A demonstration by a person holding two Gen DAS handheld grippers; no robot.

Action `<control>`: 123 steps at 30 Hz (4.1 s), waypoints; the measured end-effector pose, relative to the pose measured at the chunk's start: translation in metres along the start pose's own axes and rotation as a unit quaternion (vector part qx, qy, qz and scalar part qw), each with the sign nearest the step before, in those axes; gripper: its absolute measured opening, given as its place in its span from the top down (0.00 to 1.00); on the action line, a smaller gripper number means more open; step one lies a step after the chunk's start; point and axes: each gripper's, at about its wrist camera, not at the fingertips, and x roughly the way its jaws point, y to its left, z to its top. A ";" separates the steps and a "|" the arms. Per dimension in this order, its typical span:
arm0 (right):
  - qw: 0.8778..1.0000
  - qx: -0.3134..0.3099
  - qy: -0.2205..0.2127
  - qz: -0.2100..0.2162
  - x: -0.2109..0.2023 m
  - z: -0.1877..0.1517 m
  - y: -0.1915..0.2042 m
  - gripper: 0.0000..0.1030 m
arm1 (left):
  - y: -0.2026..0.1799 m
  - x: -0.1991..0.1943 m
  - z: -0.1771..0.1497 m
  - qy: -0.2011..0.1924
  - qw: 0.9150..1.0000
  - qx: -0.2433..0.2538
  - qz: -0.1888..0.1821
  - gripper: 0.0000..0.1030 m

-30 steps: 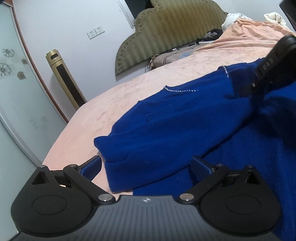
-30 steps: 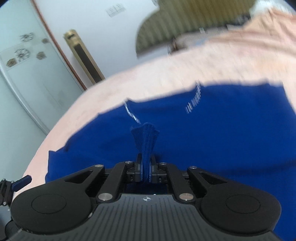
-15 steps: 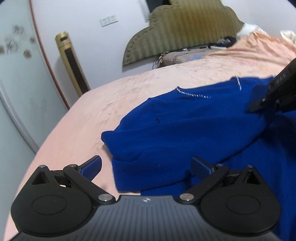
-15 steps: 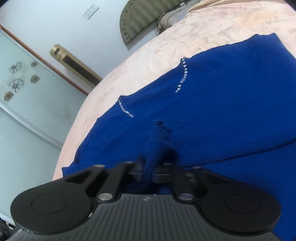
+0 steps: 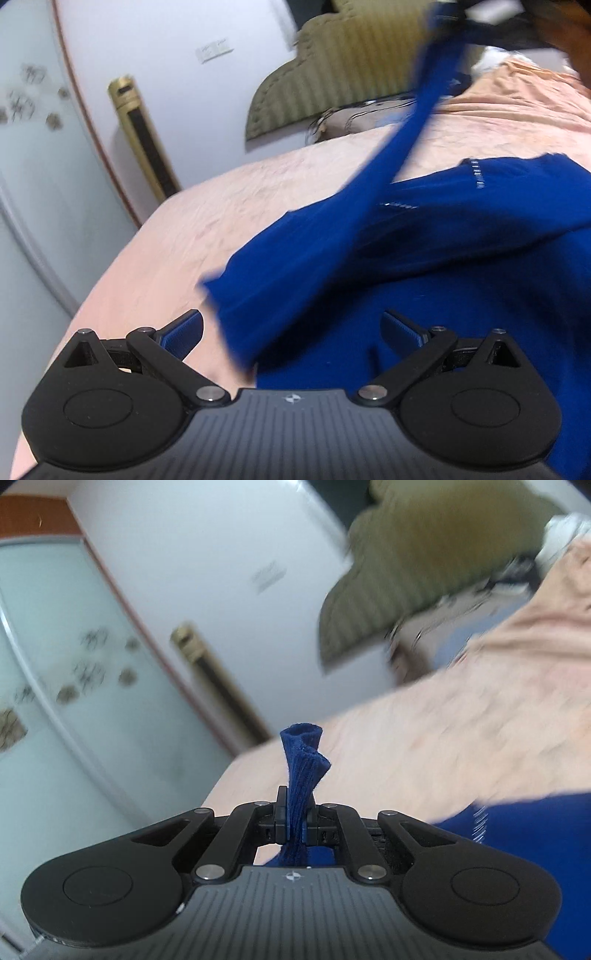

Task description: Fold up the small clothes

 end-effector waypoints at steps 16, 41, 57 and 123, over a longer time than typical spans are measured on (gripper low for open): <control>0.981 0.101 0.011 -0.164 -0.060 -0.077 -0.140 0.90 | 0.017 0.023 -0.002 0.043 0.998 -0.042 0.034 0.00; 0.986 0.088 0.016 -0.143 -0.069 -0.070 -0.165 0.87 | 0.050 0.054 0.047 0.039 0.995 -0.078 0.044 0.00; 0.991 -0.063 0.069 -0.097 -0.006 -0.040 -0.076 0.62 | 0.030 0.028 0.022 0.063 0.994 -0.092 -0.010 0.00; 0.960 -0.170 0.150 -0.164 -0.097 -0.149 -0.048 0.25 | 0.018 0.002 -0.011 0.106 0.989 -0.107 0.002 0.00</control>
